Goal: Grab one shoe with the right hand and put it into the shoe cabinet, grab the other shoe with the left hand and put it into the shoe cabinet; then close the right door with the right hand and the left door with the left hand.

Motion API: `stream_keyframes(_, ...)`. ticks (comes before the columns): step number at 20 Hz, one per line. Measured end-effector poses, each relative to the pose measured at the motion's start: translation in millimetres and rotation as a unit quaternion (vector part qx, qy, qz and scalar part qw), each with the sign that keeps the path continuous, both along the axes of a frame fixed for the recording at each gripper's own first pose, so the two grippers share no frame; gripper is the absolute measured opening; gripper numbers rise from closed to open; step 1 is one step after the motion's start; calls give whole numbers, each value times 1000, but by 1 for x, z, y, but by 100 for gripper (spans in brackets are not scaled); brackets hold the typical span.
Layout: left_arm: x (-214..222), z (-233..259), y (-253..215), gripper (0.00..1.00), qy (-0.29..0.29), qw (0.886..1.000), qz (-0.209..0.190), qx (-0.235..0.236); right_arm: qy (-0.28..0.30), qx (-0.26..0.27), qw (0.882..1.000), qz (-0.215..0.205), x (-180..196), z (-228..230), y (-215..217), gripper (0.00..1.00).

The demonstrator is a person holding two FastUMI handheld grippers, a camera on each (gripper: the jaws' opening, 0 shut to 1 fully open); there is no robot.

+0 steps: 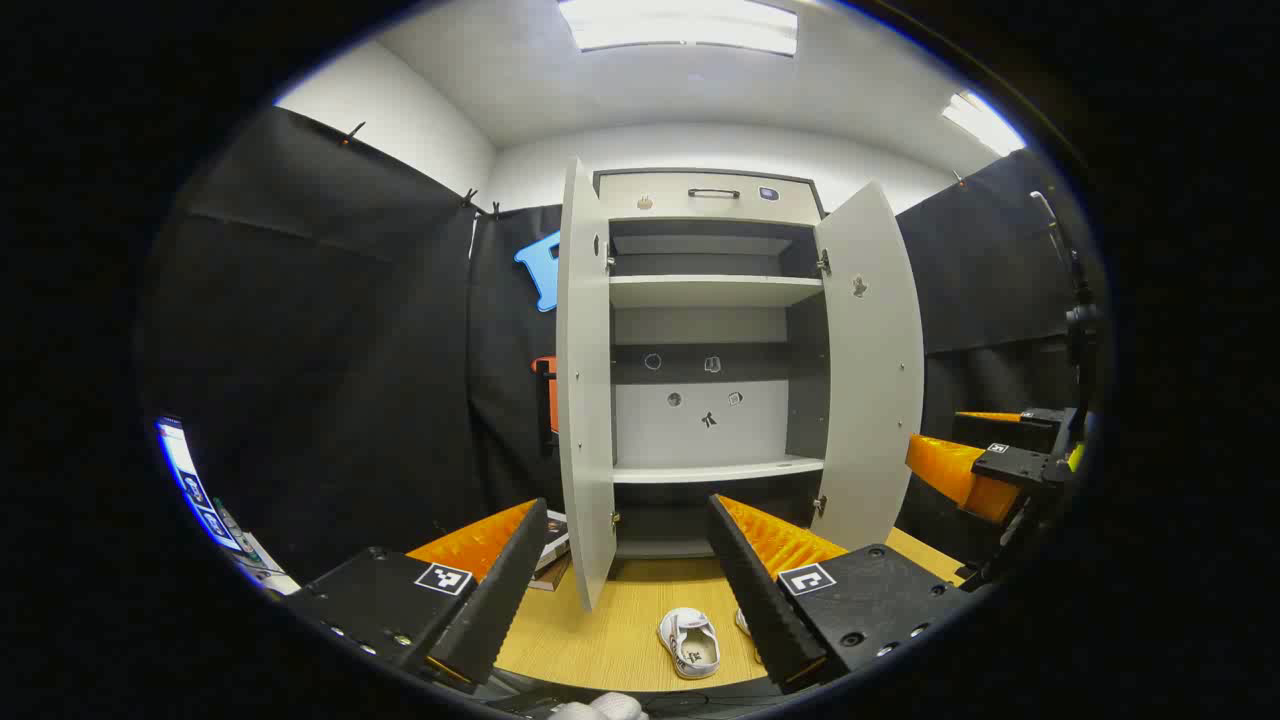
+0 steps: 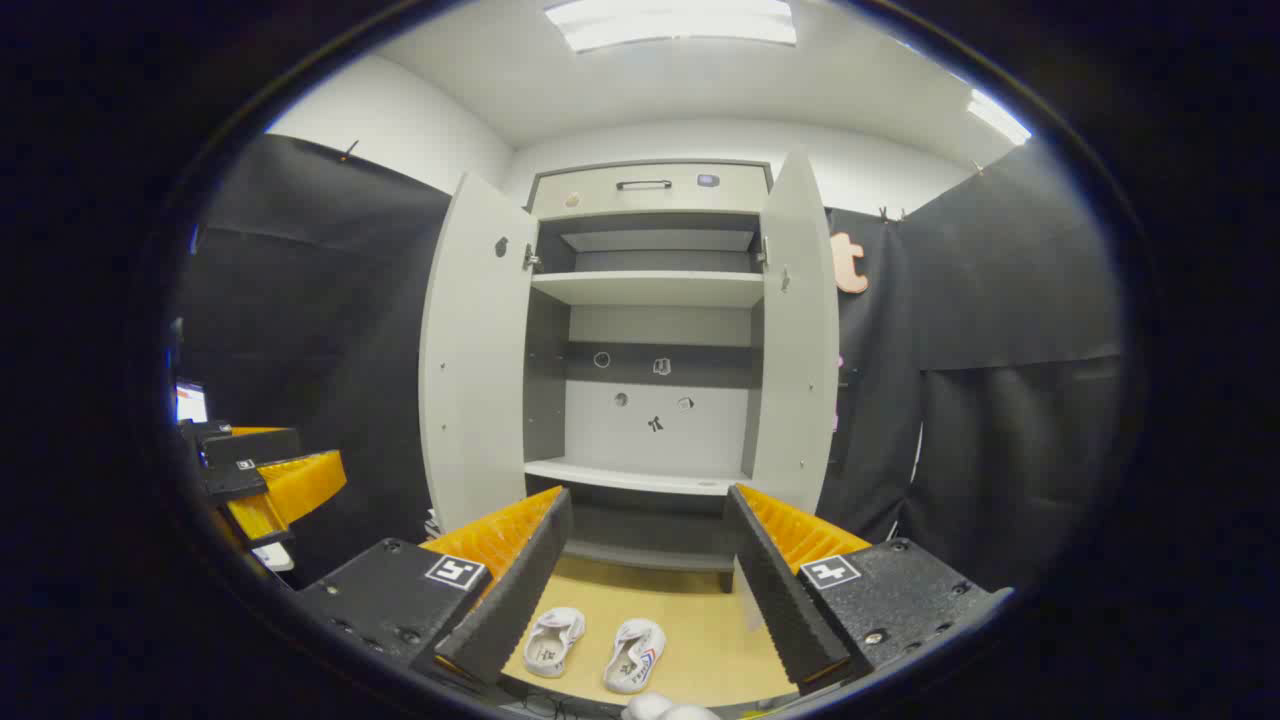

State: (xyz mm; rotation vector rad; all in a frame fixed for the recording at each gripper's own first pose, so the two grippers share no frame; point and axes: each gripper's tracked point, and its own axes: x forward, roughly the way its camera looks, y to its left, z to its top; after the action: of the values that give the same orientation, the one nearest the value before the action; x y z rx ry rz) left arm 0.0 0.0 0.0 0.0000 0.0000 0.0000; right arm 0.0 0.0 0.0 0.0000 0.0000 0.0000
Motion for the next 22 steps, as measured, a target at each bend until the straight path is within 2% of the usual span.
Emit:
stream_keyframes(4, 4, -1, -1, 95, 0, 1000, 0, 3, 1, 3, 1000, -4, 0, -3, -4, 100)
stream_keyframes(5, 5, -1, -1, 100, 1, 1000, 0, 3, 4, 3, 1000, -5, 0, -5, -6, 99)
stream_keyframes(6, 6, -1, -1, 95, 0, 1000, -1, 3, 5, 4, 1000, -6, 0, -5, -7, 99)
stream_keyframes(15, 9, -4, -4, 95, 4, 1000, -4, 4, 14, -7, 1000, -10, 1, -18, -10, 100)
stream_keyframes(17, 8, -9, -4, 95, 6, 1000, -8, 2, 29, -13, 999, -14, 0, -36, -14, 99)
stream_keyframes(18, 7, -13, -4, 100, 7, 1000, -9, 4, 42, -18, 999, -19, -1, -48, -18, 99)
stream_keyframes(19, 7, -15, -3, 95, 8, 1000, -12, 5, 57, -24, 998, -24, -1, -63, -22, 99)
stream_keyframes(22, 6, -24, -5, 95, 14, 1000, -25, -2, 116, -37, 992, -32, -2, -116, -28, 100)
